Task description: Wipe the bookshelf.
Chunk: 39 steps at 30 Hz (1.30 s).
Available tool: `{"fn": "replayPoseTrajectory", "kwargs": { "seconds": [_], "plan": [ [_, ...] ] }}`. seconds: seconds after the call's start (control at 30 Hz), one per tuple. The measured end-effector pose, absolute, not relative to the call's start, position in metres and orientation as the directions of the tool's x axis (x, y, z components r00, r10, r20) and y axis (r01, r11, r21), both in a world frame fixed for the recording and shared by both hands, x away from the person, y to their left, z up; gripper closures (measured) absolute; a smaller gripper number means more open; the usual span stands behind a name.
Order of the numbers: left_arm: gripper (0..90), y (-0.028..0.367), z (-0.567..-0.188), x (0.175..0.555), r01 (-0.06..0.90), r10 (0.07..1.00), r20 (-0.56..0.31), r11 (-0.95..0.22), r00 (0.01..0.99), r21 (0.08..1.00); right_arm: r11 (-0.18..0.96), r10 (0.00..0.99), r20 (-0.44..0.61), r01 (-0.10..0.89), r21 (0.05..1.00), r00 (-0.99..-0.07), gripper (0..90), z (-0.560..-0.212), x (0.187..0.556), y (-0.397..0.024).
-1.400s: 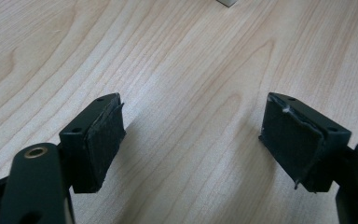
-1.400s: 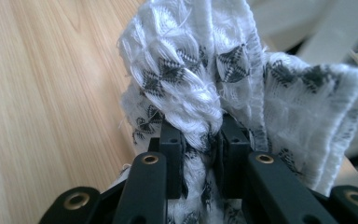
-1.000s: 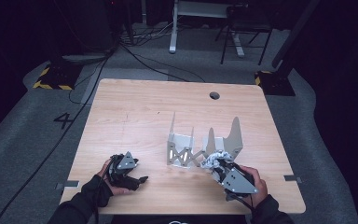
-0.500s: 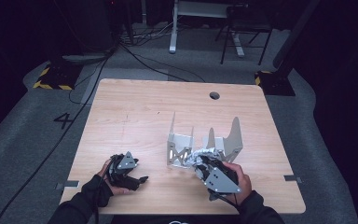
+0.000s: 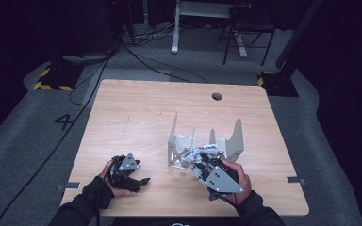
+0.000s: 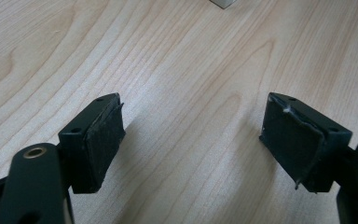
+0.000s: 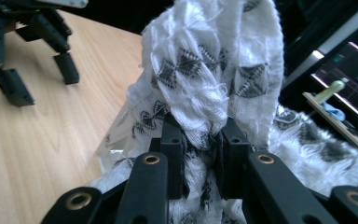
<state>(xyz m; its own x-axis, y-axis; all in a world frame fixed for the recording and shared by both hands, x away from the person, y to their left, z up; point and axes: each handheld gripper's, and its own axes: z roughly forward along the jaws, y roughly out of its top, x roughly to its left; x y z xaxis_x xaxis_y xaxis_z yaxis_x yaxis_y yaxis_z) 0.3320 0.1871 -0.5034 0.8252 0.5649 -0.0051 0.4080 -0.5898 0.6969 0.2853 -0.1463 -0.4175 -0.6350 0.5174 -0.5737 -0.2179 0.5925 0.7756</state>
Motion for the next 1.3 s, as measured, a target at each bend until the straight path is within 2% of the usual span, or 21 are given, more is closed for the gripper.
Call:
{"fn": "replayPoseTrajectory", "kwargs": {
  "seconds": [0.27, 0.67, 0.8, 1.0, 1.3],
  "plan": [
    [21.2, 0.187, -0.504, 0.332, 0.404, 0.563, -0.002, -0.591, 0.826, 0.698, 0.629, 0.492, -0.588, -0.205, 0.75, -0.641, 76.9, -0.427, 0.273, -0.161],
    [21.2, 0.187, -0.504, 0.332, 0.41, 0.565, -0.008, -0.588, 0.825, 0.698, 0.654, 0.538, -0.541, -0.084, 0.752, -0.647, 76.9, -0.441, 0.277, -0.197],
    [21.2, 0.187, -0.504, 0.332, 0.41, 0.565, -0.008, -0.588, 0.825, 0.698, 0.662, 0.539, -0.541, -0.073, 0.746, -0.646, 76.9, -0.444, 0.276, -0.199],
    [21.2, 0.187, -0.504, 0.332, 0.411, 0.565, -0.011, -0.588, 0.825, 0.697, 0.685, 0.488, -0.532, -0.074, 0.724, -0.692, 76.9, -0.459, 0.273, -0.182],
    [21.2, 0.186, -0.504, 0.332, 0.412, 0.565, -0.012, -0.586, 0.825, 0.698, 0.687, 0.422, -0.58, -0.172, 0.706, -0.697, 76.9, -0.461, 0.272, -0.137]
  ]
}}
